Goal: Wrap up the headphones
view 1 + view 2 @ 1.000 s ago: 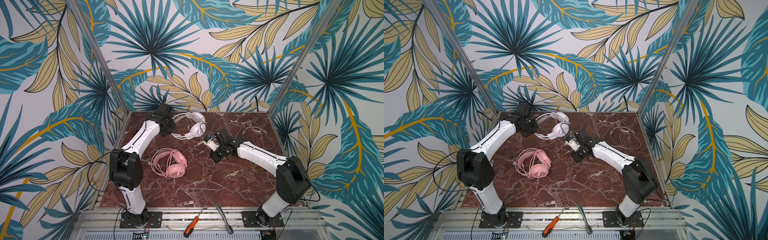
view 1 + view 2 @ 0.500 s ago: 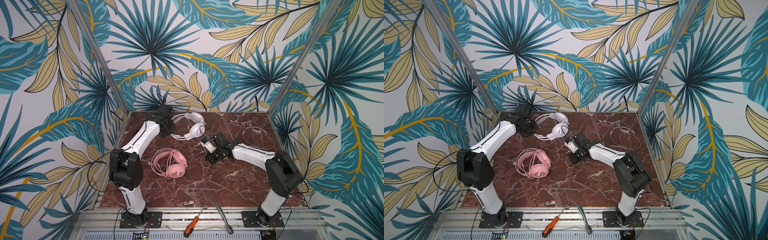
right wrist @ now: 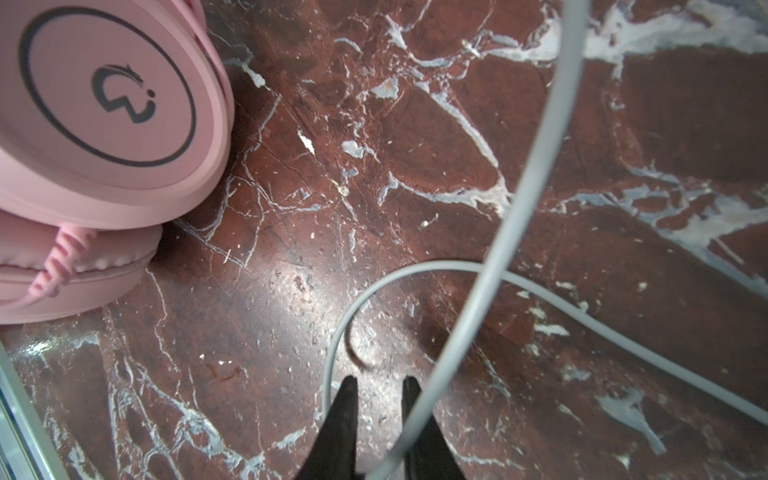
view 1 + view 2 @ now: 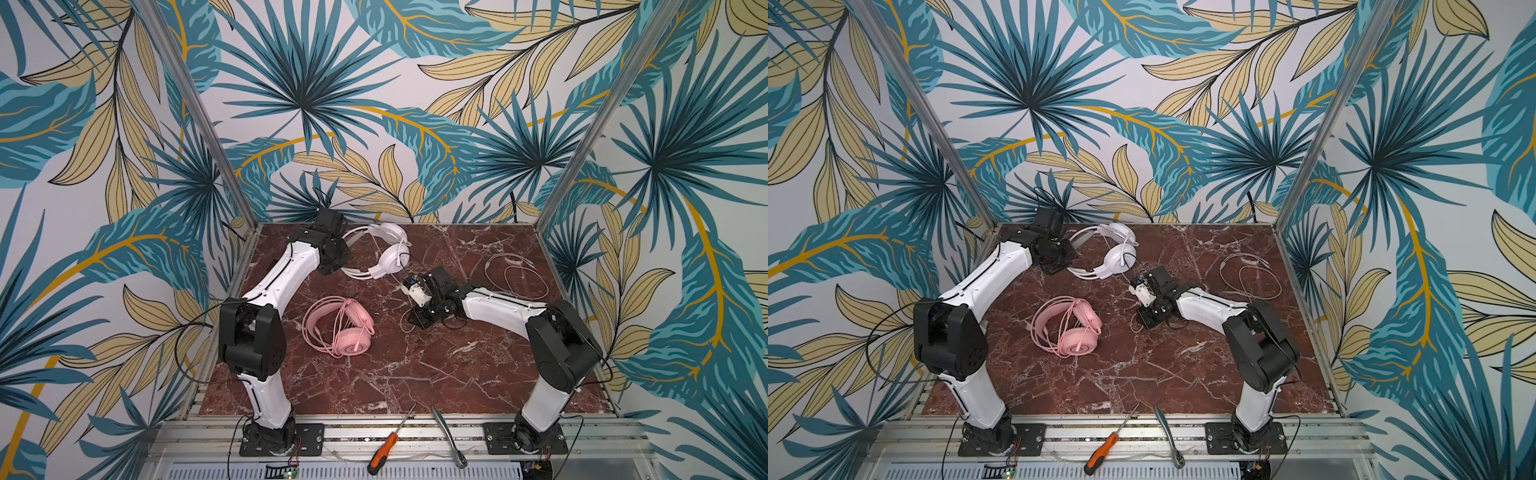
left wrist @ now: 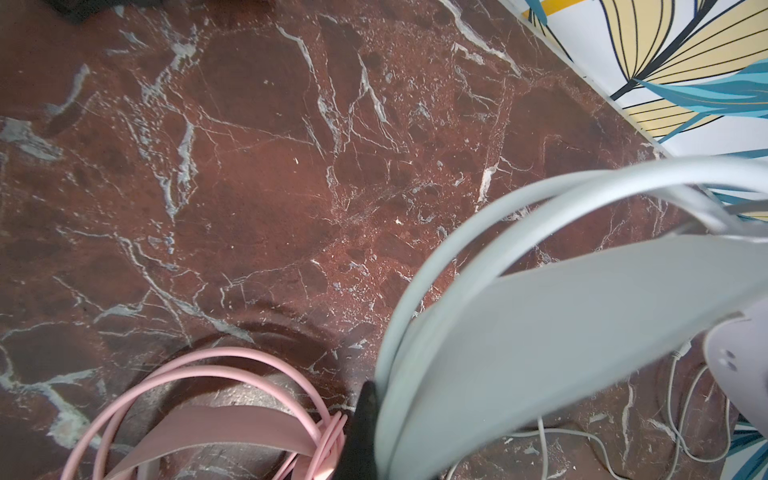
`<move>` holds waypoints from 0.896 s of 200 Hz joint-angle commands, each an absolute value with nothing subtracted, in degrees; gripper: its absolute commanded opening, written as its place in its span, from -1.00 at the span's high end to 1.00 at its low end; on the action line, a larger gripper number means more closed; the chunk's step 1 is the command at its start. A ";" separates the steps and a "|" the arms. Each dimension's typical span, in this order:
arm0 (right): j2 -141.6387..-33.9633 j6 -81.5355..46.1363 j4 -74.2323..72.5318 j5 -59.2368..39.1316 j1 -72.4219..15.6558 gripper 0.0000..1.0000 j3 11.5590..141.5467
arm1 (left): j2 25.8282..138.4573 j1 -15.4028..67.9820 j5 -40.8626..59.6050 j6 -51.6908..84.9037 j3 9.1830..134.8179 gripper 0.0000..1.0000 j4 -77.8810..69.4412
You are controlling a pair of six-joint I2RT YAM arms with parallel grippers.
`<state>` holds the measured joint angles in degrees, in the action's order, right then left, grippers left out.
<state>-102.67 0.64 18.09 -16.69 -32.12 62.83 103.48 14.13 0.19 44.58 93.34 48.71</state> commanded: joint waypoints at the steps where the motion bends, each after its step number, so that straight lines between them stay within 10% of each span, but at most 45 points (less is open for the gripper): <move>1: -105.03 -1.85 14.63 -17.71 -32.02 0.51 60.94 | 101.07 13.71 1.10 45.76 93.96 1.00 45.66; 179: -108.06 -16.37 -5.19 -22.50 -29.00 0.12 55.48 | 101.25 13.67 0.97 45.88 94.13 1.00 45.62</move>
